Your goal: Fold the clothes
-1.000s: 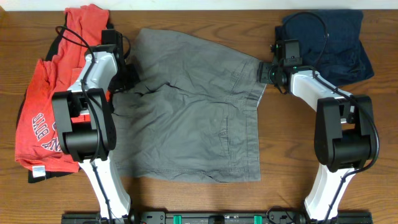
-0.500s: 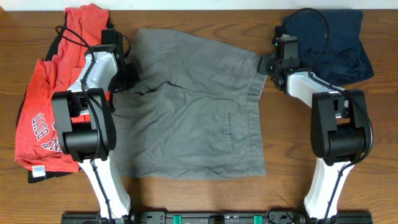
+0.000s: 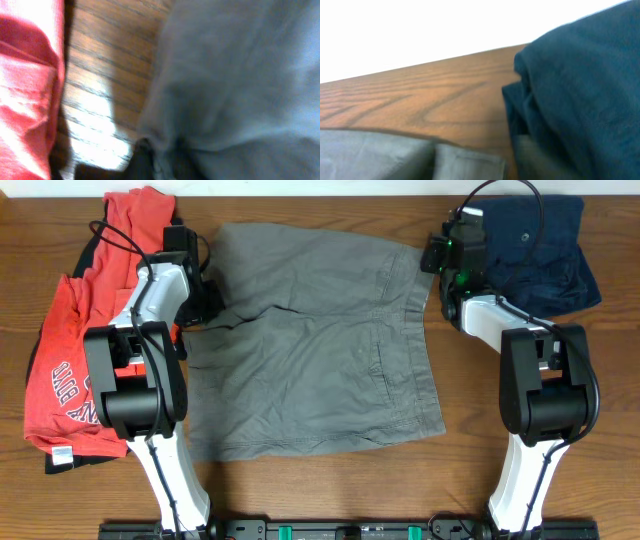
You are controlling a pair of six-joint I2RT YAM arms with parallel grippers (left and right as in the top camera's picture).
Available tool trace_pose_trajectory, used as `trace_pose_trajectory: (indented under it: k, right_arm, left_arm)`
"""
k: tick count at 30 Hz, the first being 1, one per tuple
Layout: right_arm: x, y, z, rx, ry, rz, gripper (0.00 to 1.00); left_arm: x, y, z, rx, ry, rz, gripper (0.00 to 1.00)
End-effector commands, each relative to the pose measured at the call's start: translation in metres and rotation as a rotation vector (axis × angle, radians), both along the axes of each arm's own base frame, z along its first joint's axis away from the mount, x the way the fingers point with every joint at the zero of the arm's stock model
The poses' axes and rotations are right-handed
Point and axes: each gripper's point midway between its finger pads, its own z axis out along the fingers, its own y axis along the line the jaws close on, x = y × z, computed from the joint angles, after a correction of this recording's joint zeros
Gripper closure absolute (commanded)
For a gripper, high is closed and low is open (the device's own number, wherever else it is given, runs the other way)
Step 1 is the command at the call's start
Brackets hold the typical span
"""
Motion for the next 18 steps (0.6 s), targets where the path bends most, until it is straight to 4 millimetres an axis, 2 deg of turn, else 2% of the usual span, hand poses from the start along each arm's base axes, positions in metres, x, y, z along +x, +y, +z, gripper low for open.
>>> trace_pose_trajectory:
  k: [1,3,4,7,10,12,18]
  right_arm:
    - [0.007,-0.007,0.008,-0.071,-0.025,-0.006,0.12]
    - [0.010,-0.009,0.012,-0.069,-0.025,-0.007,0.04]
    - [0.011,-0.008,0.017,-0.063,-0.023,0.003,0.01]
    - [0.012,-0.003,0.036,-0.046,0.008,0.041,0.01]
    - [0.003,-0.003,0.069,-0.053,0.047,0.047,0.01]
    - [-0.011,-0.004,0.093,-0.063,0.084,0.054,0.01]
    - [-0.079,-0.008,0.159,-0.078,0.172,0.068,0.01]
  left_arm:
    - [-0.004,0.001,-0.012,0.011,0.021,-0.013,0.42]
    - [0.000,0.001,-0.008,0.019,0.006,-0.047,0.20]
    - [0.001,0.001,-0.005,0.023,0.001,-0.063,0.12]
    - [0.007,0.002,0.015,0.039,-0.027,-0.116,0.02]
    - [0.008,0.010,0.050,0.093,-0.055,-0.117,0.02]
    - [0.005,0.017,0.076,0.140,-0.072,-0.117,0.02]
    - [-0.017,0.027,0.151,0.220,-0.153,-0.104,0.02]
